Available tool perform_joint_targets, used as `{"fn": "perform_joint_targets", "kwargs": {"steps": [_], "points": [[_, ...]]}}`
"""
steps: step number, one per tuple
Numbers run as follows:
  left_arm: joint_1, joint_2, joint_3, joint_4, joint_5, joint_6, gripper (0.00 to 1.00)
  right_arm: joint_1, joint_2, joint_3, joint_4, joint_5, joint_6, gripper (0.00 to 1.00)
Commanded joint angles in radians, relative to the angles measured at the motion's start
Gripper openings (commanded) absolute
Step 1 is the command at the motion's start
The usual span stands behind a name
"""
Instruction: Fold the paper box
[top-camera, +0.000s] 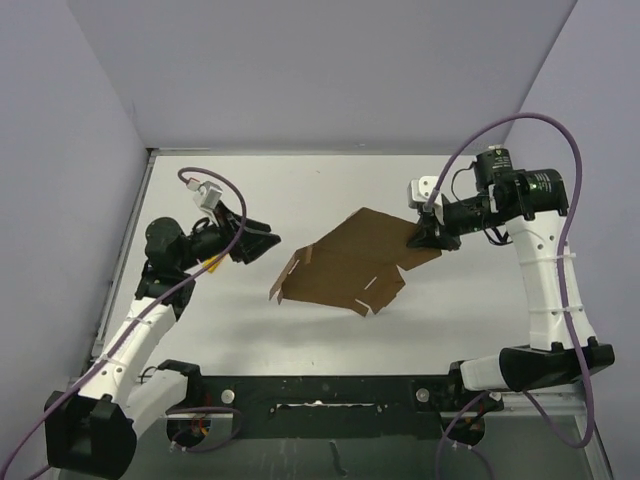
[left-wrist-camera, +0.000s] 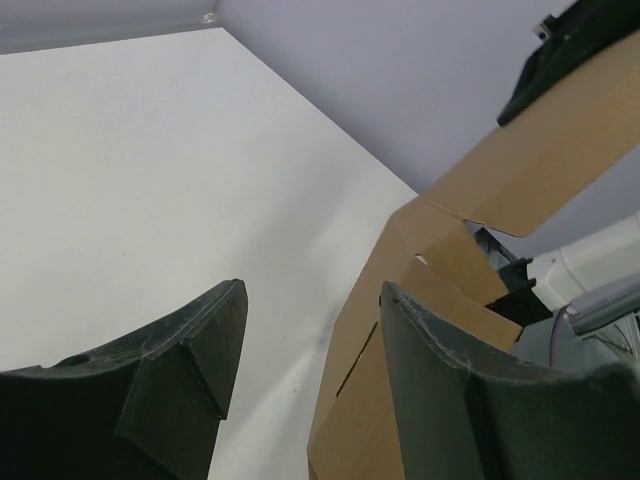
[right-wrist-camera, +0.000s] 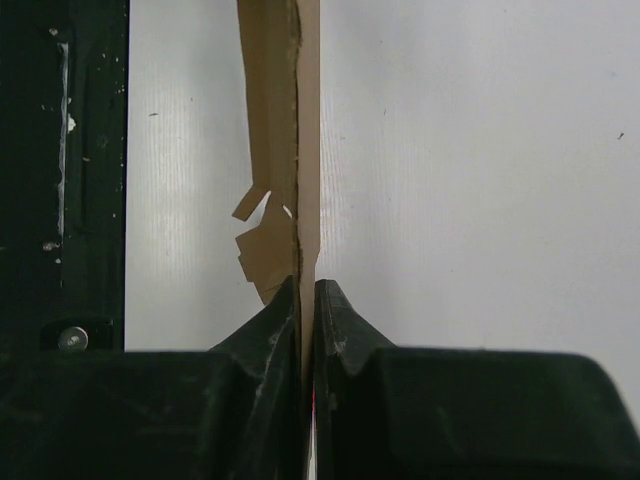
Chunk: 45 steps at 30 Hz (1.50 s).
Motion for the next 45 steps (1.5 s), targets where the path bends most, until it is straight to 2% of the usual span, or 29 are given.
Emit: {"fn": "perform_joint_targets", "kwargs": {"steps": [1,4,10,19,26,34,45], "points": [[-0.074,-0.003,-0.017,0.034,-0.051,0.092,0.54,0.044,0.047,0.057,-0.064,0.074,-0.049,0.00],[-0.101,-0.022,-0.112,0.099,-0.099,0.059,0.53,0.094,0.056,0.026,-0.027,0.147,-0.022,0.00],[-0.138,-0.042,-0.294,0.188,-0.290,0.015,0.55,0.221,-0.007,-0.135,0.191,0.346,0.116,0.00],[-0.137,0.001,-0.347,0.187,-0.404,0.052,0.56,0.296,0.043,-0.283,0.412,0.488,0.262,0.00],[-0.139,0.120,-0.380,0.354,-0.380,0.085,0.57,0.290,0.086,-0.250,0.398,0.420,0.258,0.00],[-0.142,0.340,-0.348,0.604,-0.297,0.224,0.57,0.262,0.148,-0.147,0.296,0.339,0.215,0.00],[-0.170,0.476,-0.352,0.799,-0.178,0.308,0.58,0.261,0.173,-0.113,0.272,0.305,0.210,0.00]]}}
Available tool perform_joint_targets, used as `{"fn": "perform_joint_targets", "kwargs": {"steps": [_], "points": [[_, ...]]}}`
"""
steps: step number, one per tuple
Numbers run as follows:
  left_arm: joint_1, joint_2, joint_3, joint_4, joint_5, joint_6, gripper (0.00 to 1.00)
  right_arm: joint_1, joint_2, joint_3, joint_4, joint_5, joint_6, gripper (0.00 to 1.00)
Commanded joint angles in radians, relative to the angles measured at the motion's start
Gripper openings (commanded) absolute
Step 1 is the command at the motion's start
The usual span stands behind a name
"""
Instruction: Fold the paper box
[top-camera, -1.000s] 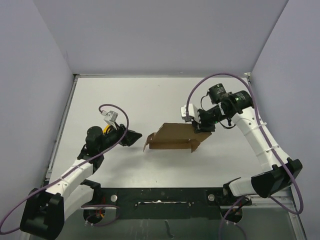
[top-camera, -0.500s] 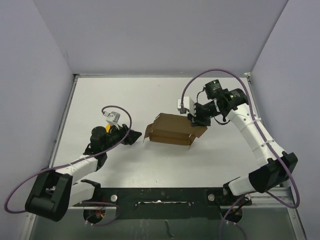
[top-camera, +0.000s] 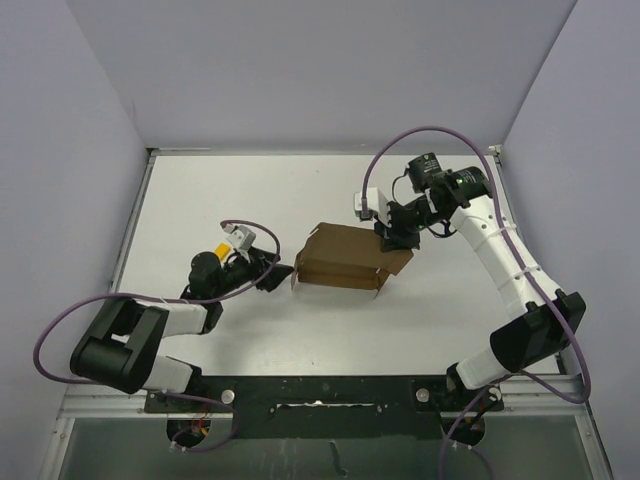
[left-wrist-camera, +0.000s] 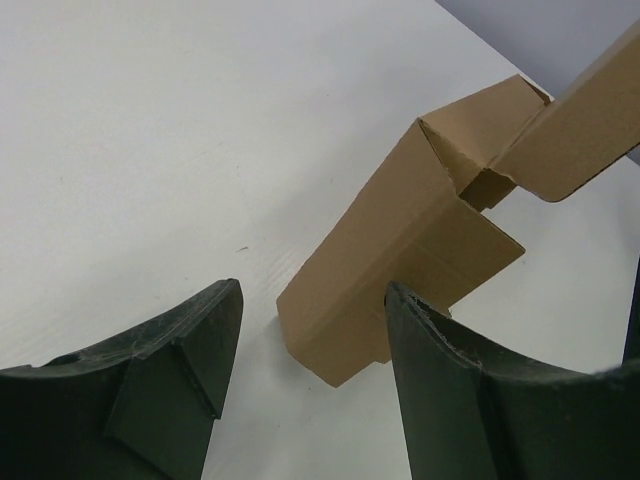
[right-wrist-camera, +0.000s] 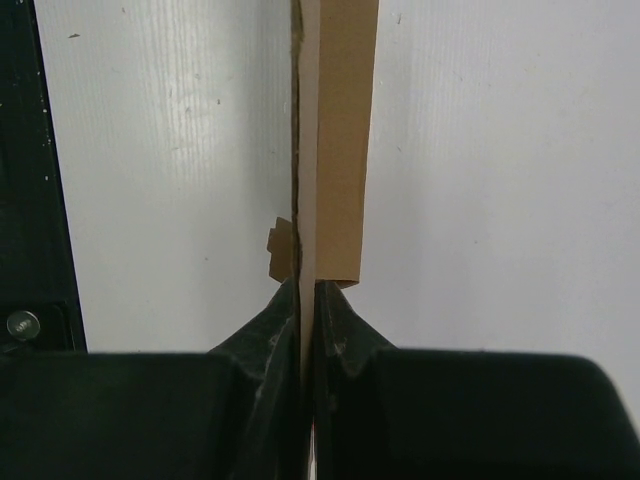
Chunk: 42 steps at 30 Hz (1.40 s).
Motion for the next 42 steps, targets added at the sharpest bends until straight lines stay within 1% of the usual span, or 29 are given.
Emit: {"fn": "perform_joint_targets", "kwargs": {"steps": [1,4,11,17,24,28,30,31,35,37,40,42], "points": [[-0.013,0.051,0.027,0.171,0.085,0.061,0.58,0.001,0.019,0.025,-0.020,-0.046,-0.016,0.00],[-0.023,0.077,0.024,0.221,0.102,0.084,0.59,0.000,0.020,0.025,-0.021,-0.057,-0.017,0.00],[-0.069,0.126,0.048,0.238,0.065,0.165,0.60,0.001,0.025,0.023,-0.028,-0.086,-0.017,0.00],[-0.118,0.178,0.025,0.364,-0.077,0.231,0.60,0.000,0.031,0.022,-0.037,-0.108,-0.017,0.00],[-0.208,0.196,0.007,0.414,-0.253,0.343,0.60,0.000,0.044,0.026,-0.045,-0.138,-0.014,0.00],[-0.228,0.208,0.006,0.441,-0.299,0.376,0.60,0.001,0.051,0.028,-0.048,-0.143,-0.013,0.00],[-0.230,0.212,0.009,0.441,-0.307,0.382,0.58,0.001,0.053,0.029,-0.049,-0.146,-0.013,0.00],[-0.231,0.213,0.012,0.441,-0.308,0.382,0.56,0.000,0.055,0.029,-0.049,-0.146,-0.011,0.00],[-0.238,0.207,0.016,0.421,-0.317,0.376,0.37,0.001,0.061,0.034,-0.040,-0.136,0.008,0.00],[-0.244,0.202,0.016,0.406,-0.322,0.375,0.31,0.001,0.065,0.038,-0.022,-0.124,0.033,0.00],[-0.249,0.185,0.013,0.381,-0.333,0.362,0.20,0.002,0.068,0.042,0.029,-0.093,0.108,0.00],[-0.250,0.158,0.016,0.333,-0.336,0.345,0.11,0.005,0.071,0.054,0.067,-0.075,0.167,0.00]]}}
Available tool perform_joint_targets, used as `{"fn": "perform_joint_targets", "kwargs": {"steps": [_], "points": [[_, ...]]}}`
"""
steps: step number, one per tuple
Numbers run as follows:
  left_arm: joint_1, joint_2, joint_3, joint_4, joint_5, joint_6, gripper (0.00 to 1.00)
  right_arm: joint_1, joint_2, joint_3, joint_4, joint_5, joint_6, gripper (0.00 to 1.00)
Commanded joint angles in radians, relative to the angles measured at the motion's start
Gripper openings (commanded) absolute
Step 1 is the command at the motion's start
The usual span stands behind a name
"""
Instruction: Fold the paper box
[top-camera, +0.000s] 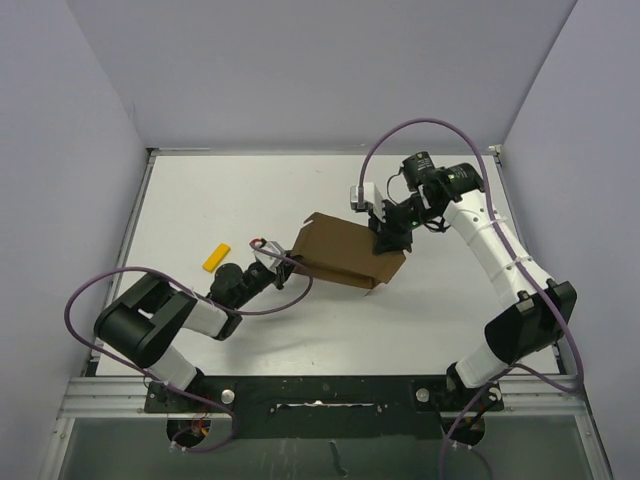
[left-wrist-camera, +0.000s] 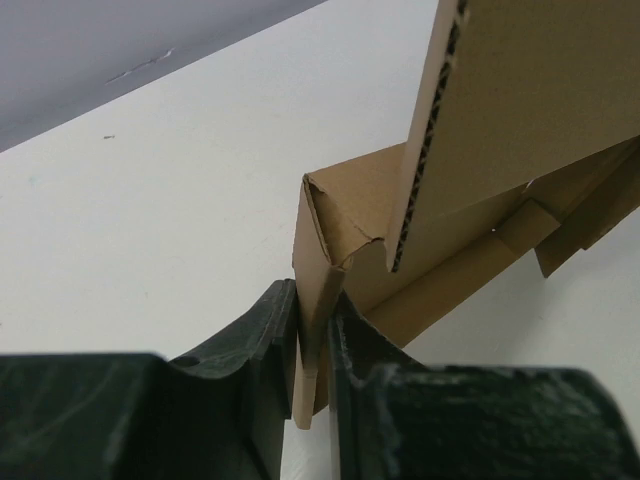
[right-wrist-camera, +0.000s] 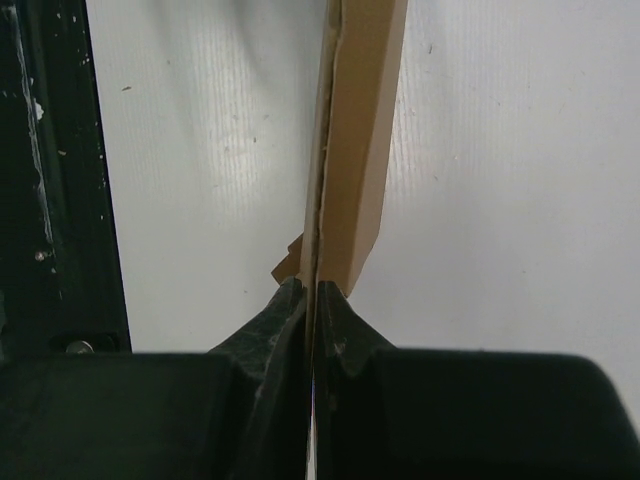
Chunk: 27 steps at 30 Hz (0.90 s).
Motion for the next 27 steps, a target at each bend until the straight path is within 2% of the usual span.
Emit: {"fn": "perform_joint_targets", "kwargs": {"steps": [1,3,10,13,16,20,22,25,27], "points": [[-0.007,-0.054,0.014,-0.033,-0.025,-0.033,0.09,0.007,0.024,0.044,0.099,0.029,0.125,0.00],[-0.011,-0.110,0.025,-0.129,-0.030,-0.050,0.05,0.008,0.025,0.063,0.125,0.037,0.176,0.00],[-0.021,-0.342,0.095,-0.599,-0.047,-0.115,0.05,0.007,0.022,0.076,0.205,0.013,0.281,0.02],[-0.022,-0.390,0.121,-0.767,-0.048,-0.155,0.05,0.006,0.006,0.020,0.256,-0.002,0.304,0.16],[-0.024,-0.416,0.129,-0.852,-0.046,-0.186,0.06,0.001,-0.015,-0.051,0.321,-0.023,0.327,0.25],[-0.027,-0.427,0.146,-0.931,-0.044,-0.204,0.06,-0.051,-0.024,-0.140,0.392,-0.124,0.374,0.27],[-0.029,-0.423,0.160,-0.964,-0.047,-0.204,0.06,-0.086,-0.019,-0.174,0.413,-0.206,0.398,0.25],[-0.031,-0.404,0.185,-1.005,-0.047,-0.206,0.07,-0.113,-0.017,-0.237,0.476,-0.273,0.439,0.09],[-0.034,-0.387,0.200,-1.029,-0.050,-0.209,0.08,-0.118,-0.017,-0.278,0.503,-0.289,0.446,0.02]]}}
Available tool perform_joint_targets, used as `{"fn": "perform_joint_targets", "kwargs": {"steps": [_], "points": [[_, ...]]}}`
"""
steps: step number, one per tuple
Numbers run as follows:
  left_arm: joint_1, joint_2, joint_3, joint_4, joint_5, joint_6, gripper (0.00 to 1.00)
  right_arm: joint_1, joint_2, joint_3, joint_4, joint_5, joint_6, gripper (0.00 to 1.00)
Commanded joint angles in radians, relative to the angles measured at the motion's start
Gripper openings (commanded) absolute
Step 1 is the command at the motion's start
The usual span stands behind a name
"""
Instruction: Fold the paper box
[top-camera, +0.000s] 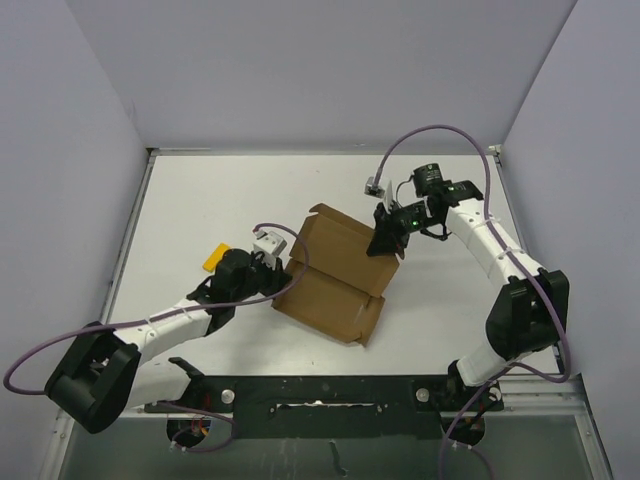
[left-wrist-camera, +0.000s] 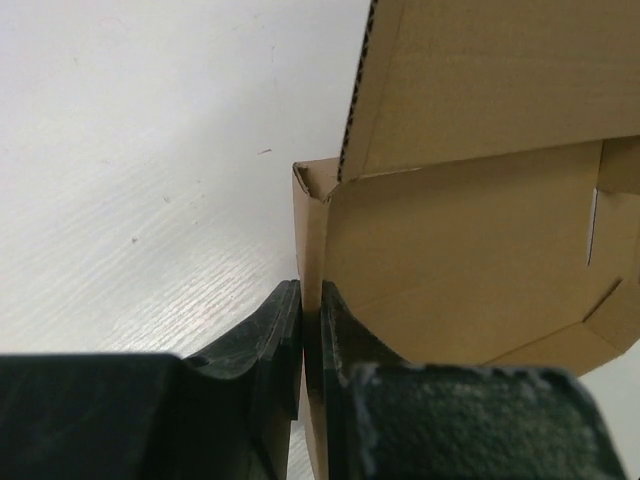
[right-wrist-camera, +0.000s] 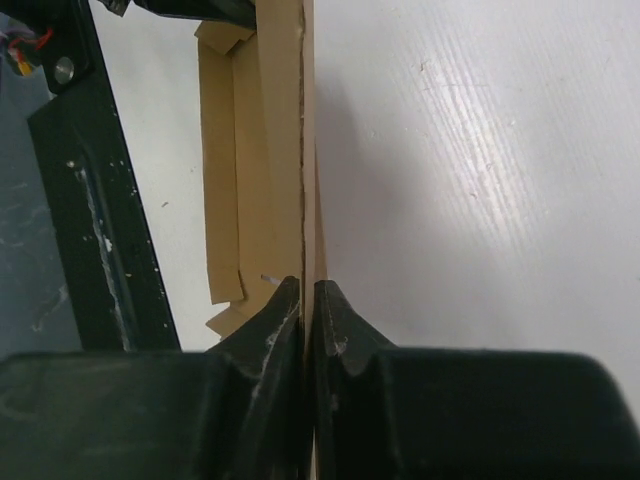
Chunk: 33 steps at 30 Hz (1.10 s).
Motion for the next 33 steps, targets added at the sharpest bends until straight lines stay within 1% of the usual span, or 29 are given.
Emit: {"fn": "perform_joint_targets", "kwargs": {"steps": [1,7,11,16,20,28,33], "points": [[-0.013,0.009,0.076,-0.061,0.037,-0.040,0.09,-0.021,-0.033,-0.074,0.171,-0.124,0.050,0.00],[-0.020,0.026,0.119,-0.162,0.028,-0.051,0.15,-0.032,-0.042,-0.106,0.198,-0.116,0.056,0.00],[-0.034,0.027,0.148,-0.231,0.003,-0.052,0.23,-0.021,-0.049,-0.129,0.227,-0.099,0.072,0.00],[-0.052,0.038,0.178,-0.294,-0.026,-0.047,0.26,-0.002,-0.053,-0.136,0.240,-0.082,0.078,0.00],[-0.062,0.044,0.191,-0.325,-0.054,-0.051,0.32,0.006,-0.054,-0.144,0.250,-0.072,0.083,0.00],[-0.075,0.051,0.228,-0.389,-0.090,-0.074,0.40,0.031,-0.057,-0.156,0.266,-0.015,0.078,0.00],[-0.073,0.025,0.230,-0.399,-0.069,-0.106,0.47,0.039,-0.054,-0.162,0.270,0.010,0.071,0.00]]}}
